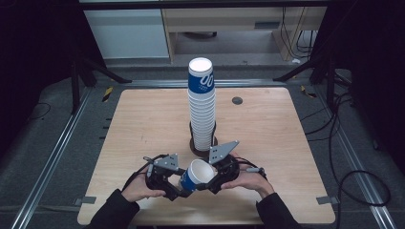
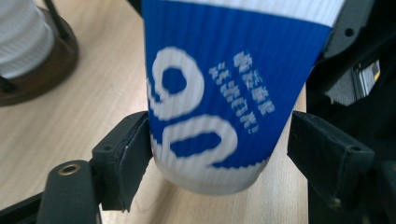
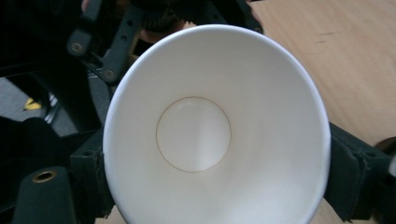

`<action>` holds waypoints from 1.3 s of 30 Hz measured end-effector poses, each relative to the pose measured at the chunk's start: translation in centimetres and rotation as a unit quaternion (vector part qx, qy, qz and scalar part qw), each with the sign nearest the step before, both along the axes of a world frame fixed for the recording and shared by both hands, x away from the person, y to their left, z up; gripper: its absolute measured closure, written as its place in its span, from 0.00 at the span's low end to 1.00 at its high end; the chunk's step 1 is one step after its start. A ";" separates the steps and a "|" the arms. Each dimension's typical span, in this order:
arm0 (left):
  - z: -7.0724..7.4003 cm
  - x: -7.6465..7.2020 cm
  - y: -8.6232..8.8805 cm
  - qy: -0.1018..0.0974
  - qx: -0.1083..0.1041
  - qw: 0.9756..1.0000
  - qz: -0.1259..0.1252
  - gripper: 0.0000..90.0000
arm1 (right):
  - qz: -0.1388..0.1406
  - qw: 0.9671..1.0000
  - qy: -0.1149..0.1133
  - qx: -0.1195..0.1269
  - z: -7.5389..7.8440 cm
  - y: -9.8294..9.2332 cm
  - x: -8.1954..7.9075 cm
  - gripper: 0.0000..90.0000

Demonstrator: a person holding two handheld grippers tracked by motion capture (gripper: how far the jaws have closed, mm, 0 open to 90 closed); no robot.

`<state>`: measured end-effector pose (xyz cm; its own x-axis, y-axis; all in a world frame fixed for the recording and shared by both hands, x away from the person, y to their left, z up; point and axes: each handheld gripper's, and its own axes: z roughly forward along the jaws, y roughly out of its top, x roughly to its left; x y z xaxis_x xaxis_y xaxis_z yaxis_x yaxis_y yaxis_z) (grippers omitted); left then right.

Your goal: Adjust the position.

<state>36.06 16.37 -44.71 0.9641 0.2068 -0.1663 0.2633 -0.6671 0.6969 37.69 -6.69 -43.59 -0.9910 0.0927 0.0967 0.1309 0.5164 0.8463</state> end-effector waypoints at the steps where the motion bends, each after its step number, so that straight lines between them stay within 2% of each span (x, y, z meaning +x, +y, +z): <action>1: -0.2 -0.1 -0.2 -0.003 0.006 1.000 -0.005 0.25 | 0.005 1.000 0.003 -0.002 -0.1 0.1 -0.1 0.17; 6: -0.3 -0.3 -0.5 -0.007 0.016 1.000 -0.021 0.30 | 0.021 1.000 0.004 -0.018 -0.2 0.5 -0.4 0.16; 12: -0.2 -0.3 -0.3 -0.014 0.011 1.000 -0.015 0.31 | 0.017 1.000 -0.001 -0.012 -0.2 0.5 -0.4 0.14; 16: -0.1 0.0 0.1 -0.013 -0.004 1.000 0.002 0.31 | 0.001 1.000 -0.006 0.004 0.0 0.3 -0.1 0.10; 17: 0.1 0.2 0.5 -0.015 -0.016 1.000 0.013 0.31 | -0.014 1.000 -0.008 0.024 0.4 -0.3 0.1 0.09; 19: 0.3 0.3 0.8 -0.016 -0.023 0.999 0.020 0.31 | -0.019 0.999 -0.009 0.030 0.5 -0.5 0.2 0.09; 20: 0.6 0.5 1.3 -0.020 -0.039 0.999 0.033 0.31 | -0.035 0.998 -0.008 0.051 0.9 -1.2 0.5 0.08; 21: 0.6 0.5 1.3 -0.020 -0.039 0.999 0.033 0.31 | -0.040 0.997 -0.008 0.058 1.1 -1.4 0.5 0.09; 22: 0.9 0.6 1.8 -0.026 -0.054 0.997 0.047 0.31 | -0.044 0.997 -0.006 0.069 1.2 -1.6 0.6 0.09; 23: 1.0 0.6 1.9 -0.028 -0.060 0.996 0.052 0.31 | -0.049 0.996 -0.007 0.079 1.4 -1.8 0.7 0.09; 24: 1.2 0.6 2.1 -0.030 -0.070 0.996 0.056 0.31 | -0.055 0.995 -0.007 0.086 1.5 -2.0 0.8 0.09; 25: 1.2 0.6 2.1 -0.030 -0.070 0.996 0.056 0.31 | -0.055 0.995 -0.007 0.086 1.5 -2.0 0.8 0.09; 26: 1.4 0.5 2.1 -0.036 -0.080 0.994 0.064 0.31 | -0.068 0.992 -0.005 0.103 1.7 -2.2 0.9 0.10; 31: 1.6 0.2 1.8 -0.044 -0.090 0.993 0.070 0.31 | -0.068 0.991 0.003 0.113 1.6 -2.0 0.9 0.11; 39: 1.5 -0.4 0.8 -0.052 -0.091 0.992 0.069 0.31 | -0.055 0.991 0.023 0.117 0.9 -0.6 0.6 0.15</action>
<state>35.71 17.18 -43.21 0.9425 0.3143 -0.1136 0.2637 -0.4904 0.8306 38.34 -7.25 -42.71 -0.9701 0.1703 0.1727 0.2166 0.2874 0.9330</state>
